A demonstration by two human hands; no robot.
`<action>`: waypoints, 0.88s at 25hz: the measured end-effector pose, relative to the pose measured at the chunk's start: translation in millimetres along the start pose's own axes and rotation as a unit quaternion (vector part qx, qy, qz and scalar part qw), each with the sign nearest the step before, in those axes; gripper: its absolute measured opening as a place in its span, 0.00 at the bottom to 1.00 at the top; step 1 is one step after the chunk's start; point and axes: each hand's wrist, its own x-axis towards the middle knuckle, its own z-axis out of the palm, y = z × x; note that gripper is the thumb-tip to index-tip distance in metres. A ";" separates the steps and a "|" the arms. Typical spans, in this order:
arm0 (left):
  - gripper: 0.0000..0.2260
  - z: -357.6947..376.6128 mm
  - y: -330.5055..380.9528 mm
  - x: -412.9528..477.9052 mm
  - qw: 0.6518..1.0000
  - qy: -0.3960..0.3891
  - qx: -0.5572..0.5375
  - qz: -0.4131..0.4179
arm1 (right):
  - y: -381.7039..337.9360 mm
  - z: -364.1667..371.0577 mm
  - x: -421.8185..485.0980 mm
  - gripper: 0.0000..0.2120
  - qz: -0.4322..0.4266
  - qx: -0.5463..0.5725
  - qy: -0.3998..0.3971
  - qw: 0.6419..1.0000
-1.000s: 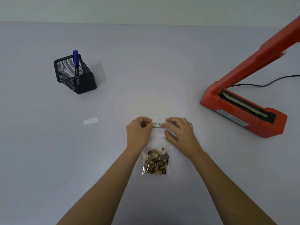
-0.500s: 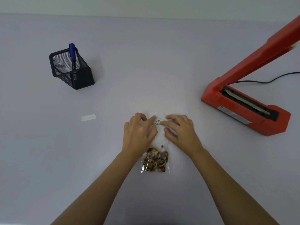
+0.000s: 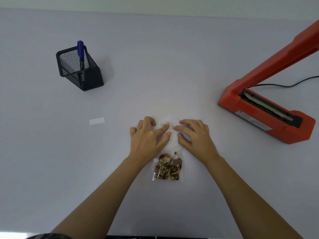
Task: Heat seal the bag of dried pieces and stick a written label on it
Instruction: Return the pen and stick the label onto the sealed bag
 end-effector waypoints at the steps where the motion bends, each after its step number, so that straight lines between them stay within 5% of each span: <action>1: 0.20 0.9 -1.4 -1.1 1.000 0.004 0.026 0.017 | 0.2 0.0 0.1 0.12 0.000 0.000 0.000 1.000; 22: 0.18 6.9 -12.0 -3.6 0.999 0.033 0.011 0.011 | 2.2 -0.7 -0.7 0.13 -0.002 -0.007 0.003 1.000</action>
